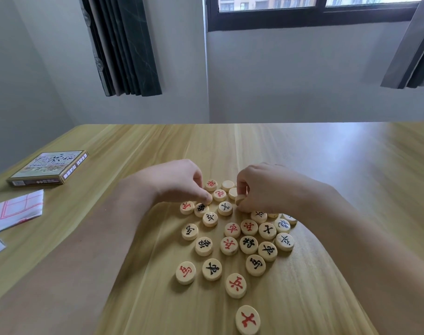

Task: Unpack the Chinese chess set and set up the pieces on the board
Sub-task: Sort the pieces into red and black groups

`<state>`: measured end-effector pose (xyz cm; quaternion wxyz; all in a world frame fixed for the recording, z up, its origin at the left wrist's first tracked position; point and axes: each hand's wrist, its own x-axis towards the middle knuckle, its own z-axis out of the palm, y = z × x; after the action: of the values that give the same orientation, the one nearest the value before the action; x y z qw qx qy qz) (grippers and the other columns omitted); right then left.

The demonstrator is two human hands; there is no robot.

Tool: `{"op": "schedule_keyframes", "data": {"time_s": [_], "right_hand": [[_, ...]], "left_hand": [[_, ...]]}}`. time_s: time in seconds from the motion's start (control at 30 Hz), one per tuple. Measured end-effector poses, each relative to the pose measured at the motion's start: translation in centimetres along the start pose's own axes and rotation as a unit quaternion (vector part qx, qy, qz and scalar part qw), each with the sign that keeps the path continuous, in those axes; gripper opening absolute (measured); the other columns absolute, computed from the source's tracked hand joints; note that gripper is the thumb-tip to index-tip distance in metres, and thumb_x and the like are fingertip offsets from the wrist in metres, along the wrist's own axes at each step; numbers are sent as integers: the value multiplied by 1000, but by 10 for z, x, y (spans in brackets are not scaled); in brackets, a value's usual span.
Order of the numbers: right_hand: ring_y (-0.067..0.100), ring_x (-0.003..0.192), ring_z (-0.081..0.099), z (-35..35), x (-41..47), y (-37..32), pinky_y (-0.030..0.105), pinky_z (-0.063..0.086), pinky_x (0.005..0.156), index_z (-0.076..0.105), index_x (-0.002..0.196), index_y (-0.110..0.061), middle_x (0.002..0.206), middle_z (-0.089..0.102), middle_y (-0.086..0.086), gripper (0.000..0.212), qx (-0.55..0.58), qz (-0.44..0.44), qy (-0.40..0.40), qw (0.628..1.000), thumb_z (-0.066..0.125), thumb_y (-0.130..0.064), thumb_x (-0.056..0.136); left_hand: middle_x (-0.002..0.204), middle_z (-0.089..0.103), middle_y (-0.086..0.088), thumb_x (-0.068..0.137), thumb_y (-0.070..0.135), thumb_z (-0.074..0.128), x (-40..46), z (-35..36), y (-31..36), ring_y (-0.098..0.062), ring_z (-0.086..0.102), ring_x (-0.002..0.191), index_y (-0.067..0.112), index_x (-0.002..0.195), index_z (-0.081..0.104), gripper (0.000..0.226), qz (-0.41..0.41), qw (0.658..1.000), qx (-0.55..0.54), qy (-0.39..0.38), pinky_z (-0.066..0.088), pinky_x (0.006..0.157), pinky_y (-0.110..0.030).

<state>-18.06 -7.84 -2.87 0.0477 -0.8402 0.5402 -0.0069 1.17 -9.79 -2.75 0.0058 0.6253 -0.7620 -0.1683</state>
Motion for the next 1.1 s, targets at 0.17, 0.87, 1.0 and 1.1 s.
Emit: {"op": "schedule_keyframes", "data": {"time_s": [0.17, 0.87, 1.0, 1.1], "right_hand": [[13, 85, 59, -3, 0, -1, 30, 54, 73, 65, 92, -25, 92, 61, -9, 18, 60, 27, -18, 998, 61, -39, 82], [8, 92, 50, 18, 14, 12, 34, 35, 96, 65, 100, -31, 97, 52, -15, 17, 48, -8, 85, 995, 60, -42, 88], [10, 98, 50, 18, 16, 14, 33, 33, 91, 63, 99, -33, 98, 51, -14, 19, 39, -3, 80, 996, 60, -46, 86], [13, 105, 48, 19, 15, 15, 35, 31, 95, 61, 102, -34, 103, 47, -12, 23, 40, 11, 76, 996, 59, -50, 85]], "left_hand": [[91, 70, 5, 84, 40, 72, -1, 2, 8, -11, 65, 83, 20, 89, 69, 21, 8, 1000, 19, 15, 56, 74, -31], [80, 68, 8, 81, 29, 75, -6, 0, 6, -13, 65, 72, 23, 84, 64, 12, 83, 994, -65, 0, 55, 67, -34], [84, 68, 9, 85, 28, 70, -6, -2, 6, -10, 62, 76, 25, 87, 66, 5, 86, 993, -78, 30, 51, 65, -28], [101, 62, 10, 87, 28, 63, 5, 8, 13, -13, 55, 95, 31, 93, 64, 6, 83, 985, -39, 145, 42, 86, -31]]}}
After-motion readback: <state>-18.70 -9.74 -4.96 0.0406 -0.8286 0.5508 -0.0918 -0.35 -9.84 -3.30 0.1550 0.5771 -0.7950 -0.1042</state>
